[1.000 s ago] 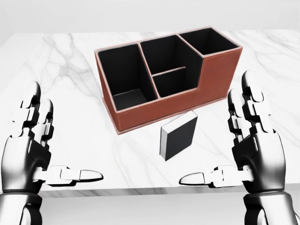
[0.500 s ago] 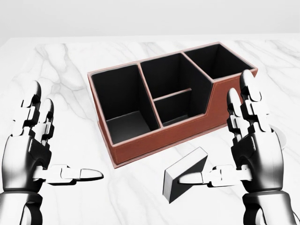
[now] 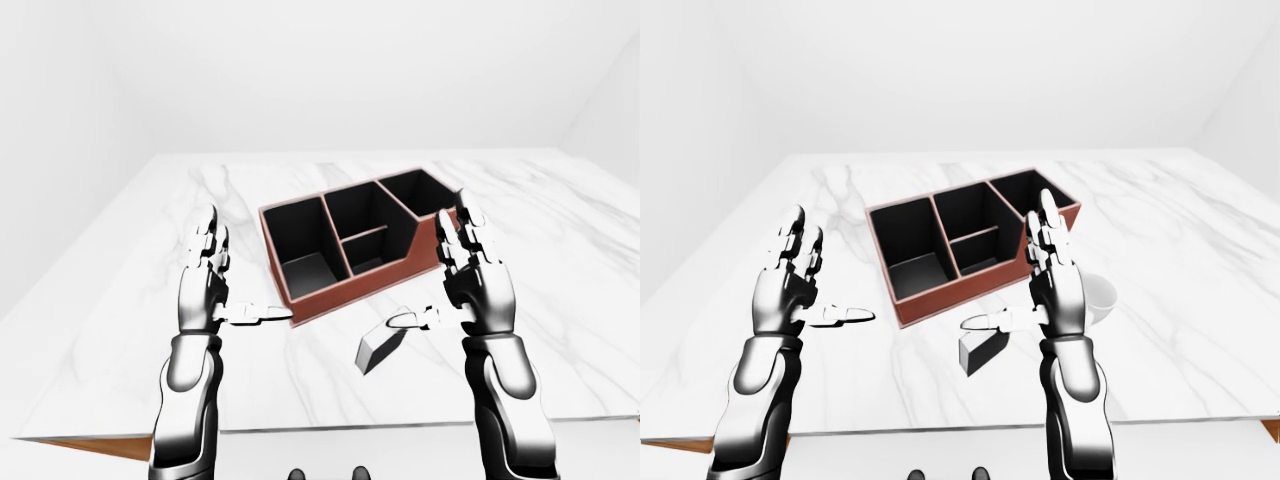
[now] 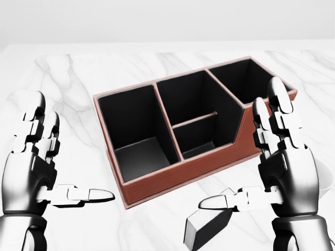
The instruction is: Pick up the book and place it in the front compartment of the caddy.
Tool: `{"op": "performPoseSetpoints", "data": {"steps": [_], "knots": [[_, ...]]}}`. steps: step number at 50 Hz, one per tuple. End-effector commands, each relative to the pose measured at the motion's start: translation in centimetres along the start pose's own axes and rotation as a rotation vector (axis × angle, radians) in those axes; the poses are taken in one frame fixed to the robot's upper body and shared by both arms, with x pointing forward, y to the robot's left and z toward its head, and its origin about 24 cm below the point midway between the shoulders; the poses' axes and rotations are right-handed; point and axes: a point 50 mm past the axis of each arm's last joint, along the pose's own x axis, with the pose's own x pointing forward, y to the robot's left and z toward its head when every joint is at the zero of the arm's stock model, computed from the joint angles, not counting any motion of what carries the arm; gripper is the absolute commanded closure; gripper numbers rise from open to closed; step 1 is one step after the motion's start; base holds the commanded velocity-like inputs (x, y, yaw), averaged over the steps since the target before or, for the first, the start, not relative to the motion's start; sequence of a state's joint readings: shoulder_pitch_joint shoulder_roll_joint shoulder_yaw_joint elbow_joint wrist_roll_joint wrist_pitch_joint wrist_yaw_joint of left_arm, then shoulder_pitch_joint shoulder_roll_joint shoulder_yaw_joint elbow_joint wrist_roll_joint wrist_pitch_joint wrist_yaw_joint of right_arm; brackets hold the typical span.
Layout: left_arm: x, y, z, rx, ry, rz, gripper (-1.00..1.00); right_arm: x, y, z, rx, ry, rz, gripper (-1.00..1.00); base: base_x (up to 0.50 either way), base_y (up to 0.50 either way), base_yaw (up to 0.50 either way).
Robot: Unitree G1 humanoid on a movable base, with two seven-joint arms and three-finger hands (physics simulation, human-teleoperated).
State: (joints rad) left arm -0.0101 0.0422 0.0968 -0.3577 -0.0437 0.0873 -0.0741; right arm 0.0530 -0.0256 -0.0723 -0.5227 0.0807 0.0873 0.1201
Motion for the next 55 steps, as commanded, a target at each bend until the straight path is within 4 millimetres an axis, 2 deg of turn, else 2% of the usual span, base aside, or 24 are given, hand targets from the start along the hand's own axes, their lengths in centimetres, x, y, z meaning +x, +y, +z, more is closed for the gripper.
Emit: {"op": "performPoseSetpoints", "data": {"steps": [1,12,14,24,28,33,47,55], "knots": [[0.1,0.0,-0.1,-0.001,0.002,-0.001,-1.00,0.0,0.0,0.0,-0.001,0.001,0.002,-1.00,0.50,0.00,0.00],[0.0,-0.1,-0.2,-0.001,0.007,-0.001,-1.00,0.0,0.0,0.1,-0.008,-0.005,-0.002,-1.00,0.49,0.00,0.00],[0.0,0.0,-0.1,-0.001,0.006,0.000,-1.00,0.2,-0.3,-0.6,-0.025,0.024,-0.032,-1.00,0.00,0.00,0.00],[0.1,0.0,0.0,-0.001,-0.002,0.000,-1.00,0.1,0.0,0.0,0.005,-0.004,-0.002,-1.00,0.00,0.00,0.00],[0.0,-0.1,-0.1,-0.001,0.003,-0.001,-1.00,0.0,0.1,0.5,0.000,-0.023,0.006,-1.00,0.46,-0.01,0.00],[0.1,0.0,-0.1,-0.001,0.004,0.000,-1.00,0.1,0.0,-0.2,-0.022,0.010,-0.009,-1.00,0.44,0.00,0.00],[0.0,0.0,-0.1,-0.001,0.003,0.000,-1.00,0.3,0.0,-0.3,-0.061,0.012,-0.019,-1.00,0.00,0.00,0.00],[0.1,0.0,0.1,-0.001,-0.003,0.001,-1.00,0.3,0.0,0.4,-0.112,-0.011,-0.011,-1.00,0.00,0.00,0.00]]}}
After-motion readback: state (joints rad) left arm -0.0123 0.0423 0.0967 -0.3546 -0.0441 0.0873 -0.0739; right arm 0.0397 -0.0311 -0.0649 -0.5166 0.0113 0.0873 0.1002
